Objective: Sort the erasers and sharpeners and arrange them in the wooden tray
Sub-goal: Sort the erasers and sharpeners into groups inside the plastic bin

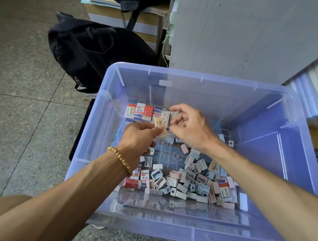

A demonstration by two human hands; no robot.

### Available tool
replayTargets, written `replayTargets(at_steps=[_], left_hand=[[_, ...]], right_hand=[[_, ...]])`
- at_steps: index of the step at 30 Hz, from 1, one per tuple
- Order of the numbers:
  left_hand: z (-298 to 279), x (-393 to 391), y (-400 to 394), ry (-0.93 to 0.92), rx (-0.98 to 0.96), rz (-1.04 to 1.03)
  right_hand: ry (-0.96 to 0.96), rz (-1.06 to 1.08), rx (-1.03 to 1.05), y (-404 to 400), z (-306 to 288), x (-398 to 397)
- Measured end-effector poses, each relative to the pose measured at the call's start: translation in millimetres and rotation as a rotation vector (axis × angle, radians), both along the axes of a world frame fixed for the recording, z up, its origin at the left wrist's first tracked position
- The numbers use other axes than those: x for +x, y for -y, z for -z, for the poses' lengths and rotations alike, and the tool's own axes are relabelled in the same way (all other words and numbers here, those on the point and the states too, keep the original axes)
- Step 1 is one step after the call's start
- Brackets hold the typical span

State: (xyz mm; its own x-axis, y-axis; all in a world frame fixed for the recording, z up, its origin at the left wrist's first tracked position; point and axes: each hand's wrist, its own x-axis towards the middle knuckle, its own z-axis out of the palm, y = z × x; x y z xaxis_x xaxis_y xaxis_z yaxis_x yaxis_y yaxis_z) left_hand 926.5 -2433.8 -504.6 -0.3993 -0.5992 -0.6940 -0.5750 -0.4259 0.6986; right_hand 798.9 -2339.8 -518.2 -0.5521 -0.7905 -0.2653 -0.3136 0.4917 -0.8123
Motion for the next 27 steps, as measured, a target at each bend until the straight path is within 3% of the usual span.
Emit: replayTargets(at_steps=[2,4,7,14,19,27], left_hand=[[-1,0,-1,-0.007,0.008,0.041],[-5,-1,-4,-0.025,0.037,0.092],[-7,-3,-6,-0.020,0.065,0.113],[-6,-7,-1,-0.070,0.164,-0.101],[1,-8,0,-0.090,0.052,-0.092],[0,-9,3,-0.164,-0.012,-0.068]], right_hand=[[0.034,-0.159,-0.002,-9,-4,3],[-0.076,-0.206,0.016,-12,-4,6],[-0.169,-0.204,0.030,-16,-5,9],[-0.451,-0.077,0.192,-7,16,-12],[-0.520,-0.078,0.184,7,24,-8],[-0.478,-0.072,0.096,-7,6,-10]])
